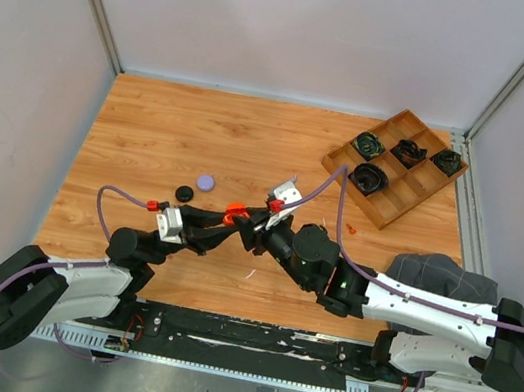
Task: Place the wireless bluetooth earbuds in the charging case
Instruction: Place the earbud in the charging case, then pick up the earbud from the center of the board.
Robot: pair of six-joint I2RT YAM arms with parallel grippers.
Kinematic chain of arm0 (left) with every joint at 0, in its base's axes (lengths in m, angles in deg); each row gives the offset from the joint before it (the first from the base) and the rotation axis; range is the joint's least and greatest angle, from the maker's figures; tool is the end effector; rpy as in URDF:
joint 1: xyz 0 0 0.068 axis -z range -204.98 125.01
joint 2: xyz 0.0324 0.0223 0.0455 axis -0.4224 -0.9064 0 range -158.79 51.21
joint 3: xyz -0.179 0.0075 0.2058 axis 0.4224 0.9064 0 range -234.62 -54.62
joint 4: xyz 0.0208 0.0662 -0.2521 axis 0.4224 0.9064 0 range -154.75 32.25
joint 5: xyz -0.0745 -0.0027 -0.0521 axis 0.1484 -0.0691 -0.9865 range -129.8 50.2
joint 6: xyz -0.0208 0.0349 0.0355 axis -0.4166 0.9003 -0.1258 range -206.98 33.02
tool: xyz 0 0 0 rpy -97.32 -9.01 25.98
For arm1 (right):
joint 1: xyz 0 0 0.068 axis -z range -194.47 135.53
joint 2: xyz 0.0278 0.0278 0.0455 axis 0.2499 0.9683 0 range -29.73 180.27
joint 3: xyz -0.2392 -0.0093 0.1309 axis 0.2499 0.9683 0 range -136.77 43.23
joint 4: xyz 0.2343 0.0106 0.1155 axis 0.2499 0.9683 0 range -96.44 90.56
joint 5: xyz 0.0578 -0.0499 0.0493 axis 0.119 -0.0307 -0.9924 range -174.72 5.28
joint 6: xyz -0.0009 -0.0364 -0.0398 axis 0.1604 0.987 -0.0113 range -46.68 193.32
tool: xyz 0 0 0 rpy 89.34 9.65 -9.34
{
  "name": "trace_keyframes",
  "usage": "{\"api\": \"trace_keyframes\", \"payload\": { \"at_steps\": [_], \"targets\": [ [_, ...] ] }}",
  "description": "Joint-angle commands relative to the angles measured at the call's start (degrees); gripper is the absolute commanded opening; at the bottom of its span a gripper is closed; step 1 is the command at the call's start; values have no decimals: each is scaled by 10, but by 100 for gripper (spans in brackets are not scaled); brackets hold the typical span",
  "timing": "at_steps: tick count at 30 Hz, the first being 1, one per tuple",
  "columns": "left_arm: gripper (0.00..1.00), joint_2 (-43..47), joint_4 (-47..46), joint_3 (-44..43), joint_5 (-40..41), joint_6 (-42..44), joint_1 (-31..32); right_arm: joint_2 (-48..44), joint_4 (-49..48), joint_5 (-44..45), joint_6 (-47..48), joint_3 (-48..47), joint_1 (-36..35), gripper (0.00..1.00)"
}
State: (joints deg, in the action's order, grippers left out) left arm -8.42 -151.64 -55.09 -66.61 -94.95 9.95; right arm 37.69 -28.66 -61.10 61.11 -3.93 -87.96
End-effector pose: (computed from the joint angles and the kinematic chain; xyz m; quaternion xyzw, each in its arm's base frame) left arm 0.1197 -0.1032 0.2109 0.3102 0.4428 -0.4161 0.7311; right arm 0.0920 0.2603 0.3323 -0.2200 0.6602 0.3744 0.6128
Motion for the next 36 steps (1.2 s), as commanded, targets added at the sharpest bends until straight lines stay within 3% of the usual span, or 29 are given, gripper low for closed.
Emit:
{"api": "trace_keyframes", "payload": {
  "at_steps": [1, 5, 14, 24, 36],
  "targets": [
    [0, -3, -54, 19, 15, 8, -3, -6, 19, 7, 0, -11, -12, 38],
    [0, -4, -54, 28, 27, 19, -3, -16, 41, 15, 21, -20, -7, 46],
    [0, 2, -24, 43, 60, 17, -3, -28, 267, -9, 38, -95, 61, 57],
    [0, 59, 75, 49, 114, 13, -3, -39, 425, -81, 0, -62, 257, 59],
    [0, 73, 125, 41, 125, 19, -3, 45, 426, -191, 18, -29, 487, 58]
  ]
}}
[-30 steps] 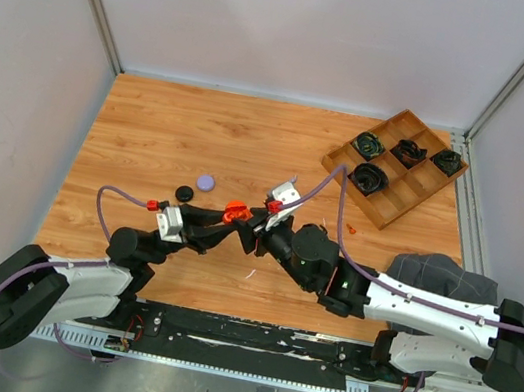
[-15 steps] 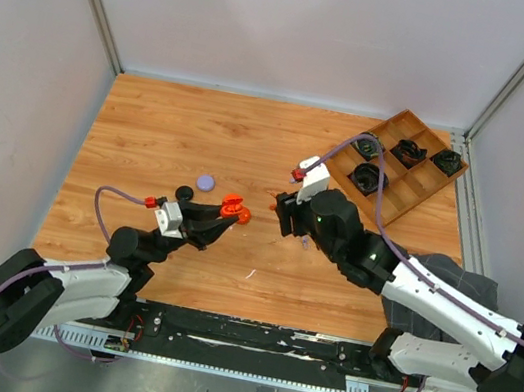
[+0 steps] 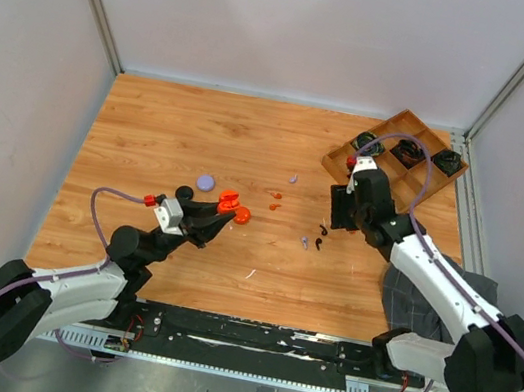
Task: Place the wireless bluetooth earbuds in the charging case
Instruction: Pick up the earbud from the center of the board.
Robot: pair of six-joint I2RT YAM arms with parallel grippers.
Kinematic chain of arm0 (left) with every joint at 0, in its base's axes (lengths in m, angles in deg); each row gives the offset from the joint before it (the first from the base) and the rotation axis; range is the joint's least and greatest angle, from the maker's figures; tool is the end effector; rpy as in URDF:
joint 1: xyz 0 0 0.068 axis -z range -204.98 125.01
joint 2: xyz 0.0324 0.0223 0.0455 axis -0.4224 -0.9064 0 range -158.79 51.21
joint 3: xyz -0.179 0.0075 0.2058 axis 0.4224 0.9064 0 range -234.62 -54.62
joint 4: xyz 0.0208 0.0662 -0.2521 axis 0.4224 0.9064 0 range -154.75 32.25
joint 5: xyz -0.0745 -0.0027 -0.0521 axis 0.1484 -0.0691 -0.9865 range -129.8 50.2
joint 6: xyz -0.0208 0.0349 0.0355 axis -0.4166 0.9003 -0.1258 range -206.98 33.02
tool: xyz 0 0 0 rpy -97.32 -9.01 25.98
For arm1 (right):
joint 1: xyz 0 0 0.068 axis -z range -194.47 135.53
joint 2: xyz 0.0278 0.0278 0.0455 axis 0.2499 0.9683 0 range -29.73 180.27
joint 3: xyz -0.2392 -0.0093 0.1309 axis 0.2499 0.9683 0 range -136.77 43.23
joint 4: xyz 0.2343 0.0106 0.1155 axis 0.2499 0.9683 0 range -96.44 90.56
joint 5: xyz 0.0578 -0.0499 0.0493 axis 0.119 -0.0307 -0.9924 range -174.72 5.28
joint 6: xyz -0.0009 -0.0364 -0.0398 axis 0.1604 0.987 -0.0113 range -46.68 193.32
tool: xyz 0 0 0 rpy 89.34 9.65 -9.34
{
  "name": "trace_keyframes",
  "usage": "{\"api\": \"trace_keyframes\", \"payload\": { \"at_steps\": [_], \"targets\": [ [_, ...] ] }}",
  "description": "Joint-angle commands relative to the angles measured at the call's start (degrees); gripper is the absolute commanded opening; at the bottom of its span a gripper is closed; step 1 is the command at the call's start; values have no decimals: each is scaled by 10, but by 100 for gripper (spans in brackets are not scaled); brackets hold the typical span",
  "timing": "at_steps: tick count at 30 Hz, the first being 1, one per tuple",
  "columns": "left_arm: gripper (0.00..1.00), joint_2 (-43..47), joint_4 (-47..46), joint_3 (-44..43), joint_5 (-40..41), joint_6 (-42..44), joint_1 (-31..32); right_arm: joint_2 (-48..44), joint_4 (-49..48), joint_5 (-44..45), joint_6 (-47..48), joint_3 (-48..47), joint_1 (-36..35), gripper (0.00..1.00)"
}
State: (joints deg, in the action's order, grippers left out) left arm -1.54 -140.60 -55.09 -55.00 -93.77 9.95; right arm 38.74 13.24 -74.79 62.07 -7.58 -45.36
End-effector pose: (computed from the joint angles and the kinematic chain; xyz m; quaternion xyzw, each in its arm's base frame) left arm 0.1233 -0.0975 0.2099 0.2393 0.4998 -0.3630 0.7491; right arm 0.2275 0.1289 0.2758 -0.1145 0.8864 0.0865 0.4402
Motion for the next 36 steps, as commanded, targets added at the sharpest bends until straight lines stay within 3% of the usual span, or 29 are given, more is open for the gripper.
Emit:
{"api": "trace_keyframes", "payload": {
  "at_steps": [1, 9, 27, 36],
  "targets": [
    [0, 5, 19, 40, 9, 8, -3, 46, 2, -58, 14, 9, 75, 58],
    [0, 25, 39, 36, 15, 9, -3, 149, -17, -88, 48, 0, 151, 53],
    [0, 22, 57, 28, 17, 14, -3, 268, -39, -102, 73, -40, 166, 41],
    [0, 27, 61, 28, 16, 15, -3, 272, -20, -102, 71, -40, 167, 26]
  ]
}}
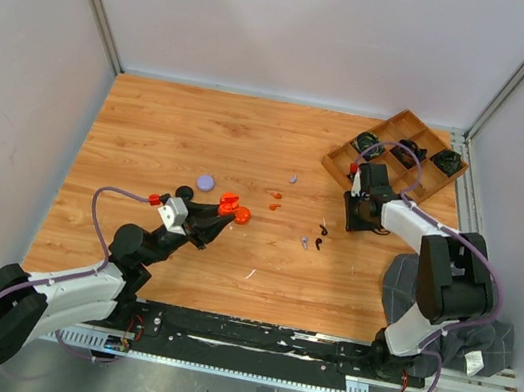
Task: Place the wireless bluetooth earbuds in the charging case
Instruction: Pick up the earbud from the center of the board, then place the earbud at the center of the board.
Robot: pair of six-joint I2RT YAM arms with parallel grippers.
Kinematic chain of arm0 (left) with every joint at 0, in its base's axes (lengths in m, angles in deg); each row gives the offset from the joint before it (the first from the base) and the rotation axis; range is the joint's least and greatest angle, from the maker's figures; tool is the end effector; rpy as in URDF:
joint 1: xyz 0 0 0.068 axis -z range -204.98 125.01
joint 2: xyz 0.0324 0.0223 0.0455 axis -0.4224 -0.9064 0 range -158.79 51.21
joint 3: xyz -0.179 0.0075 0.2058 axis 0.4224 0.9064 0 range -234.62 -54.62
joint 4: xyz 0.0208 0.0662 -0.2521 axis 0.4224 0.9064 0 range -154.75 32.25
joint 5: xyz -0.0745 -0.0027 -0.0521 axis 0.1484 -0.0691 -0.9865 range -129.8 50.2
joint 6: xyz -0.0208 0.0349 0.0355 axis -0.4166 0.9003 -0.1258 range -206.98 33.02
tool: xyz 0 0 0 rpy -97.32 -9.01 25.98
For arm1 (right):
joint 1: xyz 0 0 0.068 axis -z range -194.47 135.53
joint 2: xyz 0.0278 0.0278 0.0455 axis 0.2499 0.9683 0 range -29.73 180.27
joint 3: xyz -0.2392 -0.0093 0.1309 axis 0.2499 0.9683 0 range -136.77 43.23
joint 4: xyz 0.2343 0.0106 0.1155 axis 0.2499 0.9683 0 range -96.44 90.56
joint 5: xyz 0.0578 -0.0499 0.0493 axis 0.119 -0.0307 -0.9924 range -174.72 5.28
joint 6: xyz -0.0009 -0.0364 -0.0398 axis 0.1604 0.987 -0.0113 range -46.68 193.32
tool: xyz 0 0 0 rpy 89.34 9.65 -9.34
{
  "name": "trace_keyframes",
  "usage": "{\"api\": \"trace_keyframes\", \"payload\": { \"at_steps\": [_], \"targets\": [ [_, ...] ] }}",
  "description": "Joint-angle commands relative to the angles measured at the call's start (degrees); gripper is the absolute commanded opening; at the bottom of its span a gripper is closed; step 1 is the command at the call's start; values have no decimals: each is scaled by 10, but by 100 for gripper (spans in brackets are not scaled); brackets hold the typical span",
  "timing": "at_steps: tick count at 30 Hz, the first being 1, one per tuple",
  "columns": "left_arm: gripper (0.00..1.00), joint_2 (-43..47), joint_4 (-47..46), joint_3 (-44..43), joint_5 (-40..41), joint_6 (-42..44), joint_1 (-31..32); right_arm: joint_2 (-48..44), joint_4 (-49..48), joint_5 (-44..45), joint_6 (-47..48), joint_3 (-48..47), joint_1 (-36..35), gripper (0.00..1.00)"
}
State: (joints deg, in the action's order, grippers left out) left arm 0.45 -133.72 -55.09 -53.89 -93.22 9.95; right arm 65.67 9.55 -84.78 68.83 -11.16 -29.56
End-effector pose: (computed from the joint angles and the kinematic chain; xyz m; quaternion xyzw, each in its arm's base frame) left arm 0.1250 -0.0979 0.2026 0.2399 0.5358 -0.3505 0.7297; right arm 0.3173 0.0856 0.1689 -0.0887 0.9547 0.0488 0.2798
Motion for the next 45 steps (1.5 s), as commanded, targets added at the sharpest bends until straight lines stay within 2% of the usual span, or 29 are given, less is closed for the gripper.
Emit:
{"api": "trace_keyframes", "payload": {
  "at_steps": [1, 5, 12, 22, 26, 32, 36, 45],
  "targets": [
    [0, 7, -8, 28, 5, 10, -3, 0, 19, -2, 4, -3, 8, 24],
    [0, 9, -7, 28, 5, 9, -3, -26, 35, 0, 9, 4, 4, 16],
    [0, 16, -2, 28, 7, 9, -3, -78, 70, -7, 11, -4, -38, 13],
    [0, 31, 2, 34, 34, 12, -3, -80, 104, -5, -3, -33, -224, 13],
    [0, 38, 0, 38, 40, 12, -3, -42, 104, -12, -2, -51, -301, 13],
    [0, 40, -4, 40, 42, 12, -3, 19, 104, 0, 4, -69, -369, 15],
    [0, 39, -8, 42, 44, 12, -3, 40, 104, 4, 12, -71, -392, 19],
    [0, 27, -16, 42, 40, 10, -3, 37, 133, 31, 29, -66, -405, 37]
  ]
}}
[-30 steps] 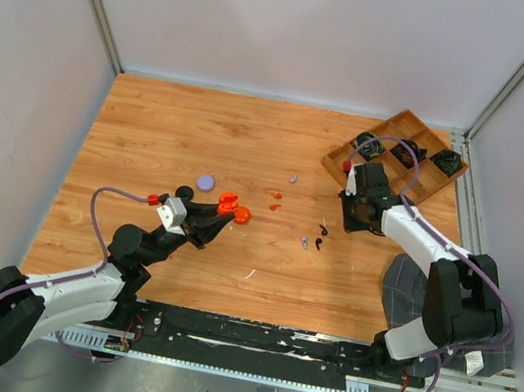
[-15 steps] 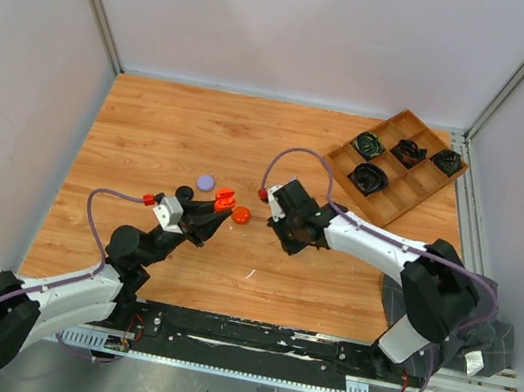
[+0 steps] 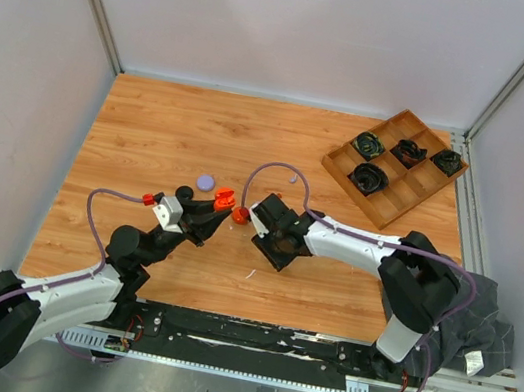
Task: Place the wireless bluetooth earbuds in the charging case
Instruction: Place the earbud at the center of the board, then pick up the earbud from the center of the board.
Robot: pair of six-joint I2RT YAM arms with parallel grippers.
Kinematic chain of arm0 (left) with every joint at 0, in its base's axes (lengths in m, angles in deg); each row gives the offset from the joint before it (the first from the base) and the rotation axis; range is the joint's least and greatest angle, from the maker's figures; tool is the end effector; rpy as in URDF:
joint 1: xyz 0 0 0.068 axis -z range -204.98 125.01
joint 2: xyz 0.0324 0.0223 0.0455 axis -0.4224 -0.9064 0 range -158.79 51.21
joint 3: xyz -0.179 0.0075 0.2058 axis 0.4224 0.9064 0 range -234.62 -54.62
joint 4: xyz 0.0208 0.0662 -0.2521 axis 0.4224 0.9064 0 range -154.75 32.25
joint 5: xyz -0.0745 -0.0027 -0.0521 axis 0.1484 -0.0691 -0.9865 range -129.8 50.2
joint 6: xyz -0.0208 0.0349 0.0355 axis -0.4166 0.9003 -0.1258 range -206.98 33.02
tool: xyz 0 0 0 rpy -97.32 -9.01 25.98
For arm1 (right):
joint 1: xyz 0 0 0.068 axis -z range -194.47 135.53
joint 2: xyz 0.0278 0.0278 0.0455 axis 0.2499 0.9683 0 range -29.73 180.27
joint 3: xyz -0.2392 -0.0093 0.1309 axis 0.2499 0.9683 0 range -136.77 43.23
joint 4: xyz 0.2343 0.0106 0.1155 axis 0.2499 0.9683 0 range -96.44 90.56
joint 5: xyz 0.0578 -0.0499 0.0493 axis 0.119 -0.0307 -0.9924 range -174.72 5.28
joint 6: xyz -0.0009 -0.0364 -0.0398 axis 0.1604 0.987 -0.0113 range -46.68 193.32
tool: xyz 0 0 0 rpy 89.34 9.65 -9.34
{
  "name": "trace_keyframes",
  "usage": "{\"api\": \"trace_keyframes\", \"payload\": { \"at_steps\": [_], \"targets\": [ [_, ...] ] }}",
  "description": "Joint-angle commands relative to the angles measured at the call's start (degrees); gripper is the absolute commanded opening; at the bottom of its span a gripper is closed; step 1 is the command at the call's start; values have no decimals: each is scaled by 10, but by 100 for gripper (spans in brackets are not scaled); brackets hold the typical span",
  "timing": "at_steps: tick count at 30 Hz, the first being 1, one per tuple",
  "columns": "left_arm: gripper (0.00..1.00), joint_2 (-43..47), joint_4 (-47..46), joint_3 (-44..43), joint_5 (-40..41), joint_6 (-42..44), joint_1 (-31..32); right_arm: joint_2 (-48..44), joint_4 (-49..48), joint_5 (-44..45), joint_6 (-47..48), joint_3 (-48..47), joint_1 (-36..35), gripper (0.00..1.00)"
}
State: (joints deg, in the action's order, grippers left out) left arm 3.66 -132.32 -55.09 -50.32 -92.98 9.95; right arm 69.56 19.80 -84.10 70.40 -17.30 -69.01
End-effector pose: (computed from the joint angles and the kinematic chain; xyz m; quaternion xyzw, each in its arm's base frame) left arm 0.1231 -0.0939 0.2079 0.2148 0.5308 -0.3351 0.7482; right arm 0.1961 0.2746 0.1681 -0.4240 0.8794 0.0994 0.1923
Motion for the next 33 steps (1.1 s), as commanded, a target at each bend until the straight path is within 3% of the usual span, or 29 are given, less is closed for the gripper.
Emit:
{"api": "trace_keyframes", "payload": {
  "at_steps": [1, 19, 27, 33],
  "targets": [
    [0, -6, -32, 42, 3, 7, -3, -4, 33, 28, 15, -3, -11, 38],
    [0, -34, -46, 38, -5, 4, -3, -33, 52, 107, 35, 26, -8, 48],
    [0, -39, -47, 38, -5, 4, -3, -50, 53, 143, -12, 30, 6, 48],
    [0, -42, -47, 36, -6, 3, -3, -95, 62, 114, -72, 30, 14, 52]
  ]
}}
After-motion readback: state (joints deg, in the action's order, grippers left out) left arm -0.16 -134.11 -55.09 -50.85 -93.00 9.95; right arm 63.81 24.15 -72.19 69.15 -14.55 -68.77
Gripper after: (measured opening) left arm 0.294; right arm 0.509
